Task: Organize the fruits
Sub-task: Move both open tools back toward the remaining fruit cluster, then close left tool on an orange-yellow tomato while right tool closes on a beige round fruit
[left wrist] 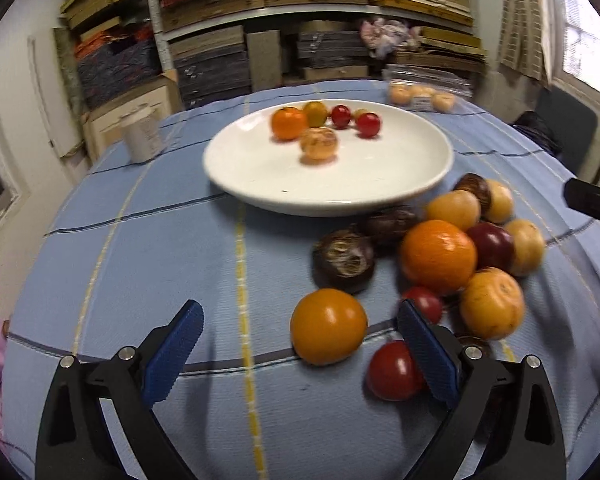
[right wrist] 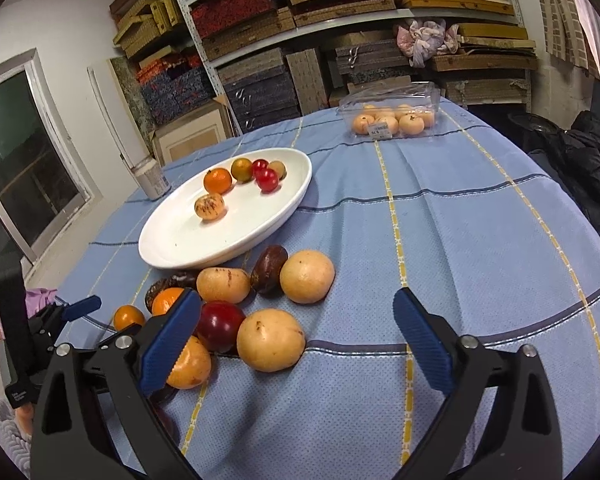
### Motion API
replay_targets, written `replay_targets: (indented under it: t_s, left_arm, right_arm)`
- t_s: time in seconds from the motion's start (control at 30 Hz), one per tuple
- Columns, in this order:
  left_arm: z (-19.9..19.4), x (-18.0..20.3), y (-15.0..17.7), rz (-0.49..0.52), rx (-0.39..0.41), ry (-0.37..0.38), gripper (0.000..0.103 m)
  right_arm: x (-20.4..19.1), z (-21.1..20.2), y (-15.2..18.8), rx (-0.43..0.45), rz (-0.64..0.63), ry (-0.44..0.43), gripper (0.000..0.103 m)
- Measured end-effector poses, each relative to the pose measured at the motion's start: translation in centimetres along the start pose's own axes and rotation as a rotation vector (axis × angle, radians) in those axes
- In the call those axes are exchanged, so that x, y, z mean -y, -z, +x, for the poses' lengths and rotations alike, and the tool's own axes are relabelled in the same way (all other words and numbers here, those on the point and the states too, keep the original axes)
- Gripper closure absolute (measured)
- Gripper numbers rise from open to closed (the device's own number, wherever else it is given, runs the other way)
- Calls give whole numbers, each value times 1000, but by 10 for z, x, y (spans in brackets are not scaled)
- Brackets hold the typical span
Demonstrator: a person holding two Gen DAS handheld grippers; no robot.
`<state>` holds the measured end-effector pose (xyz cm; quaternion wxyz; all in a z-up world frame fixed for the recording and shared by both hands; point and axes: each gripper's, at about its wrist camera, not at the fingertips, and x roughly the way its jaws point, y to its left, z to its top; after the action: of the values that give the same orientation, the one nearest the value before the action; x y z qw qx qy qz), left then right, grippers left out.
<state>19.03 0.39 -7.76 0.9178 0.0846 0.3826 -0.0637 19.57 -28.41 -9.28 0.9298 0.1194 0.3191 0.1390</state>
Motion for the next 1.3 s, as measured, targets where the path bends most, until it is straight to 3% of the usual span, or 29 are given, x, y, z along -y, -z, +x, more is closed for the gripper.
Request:
replay_targets:
  t_s: [0.27,0.47,0.57,0.83,1.07,1.2,1.3]
  left_arm:
    - [0,1,3,-32,-21,52,8]
    - [-3,3,5,-61,-31,121,39]
    - [-5,-1,5,-84,-22,127,47]
    - [-3,-3,5,-107,-30,149,48]
    - [3,-1,2,-97,-26,136,48]
    - [0,-2,3,-101,-18,124,53]
    - [-2,-2,3,-94,-15,117,64]
  right_arm:
    - [-4,-1,8,-26,-25,3,8]
    - [-1,1,11,-52,-2,-17,8]
    - [-2,1,12,-54,1,-24,8]
    - [-8,5,13,-81,-32,-34,8]
    - [-27,12,24,-119,-135,-26,8]
    - [-40,17,30,-119,-216,23,8]
    - [-39,18,29,-102,-215,39,8]
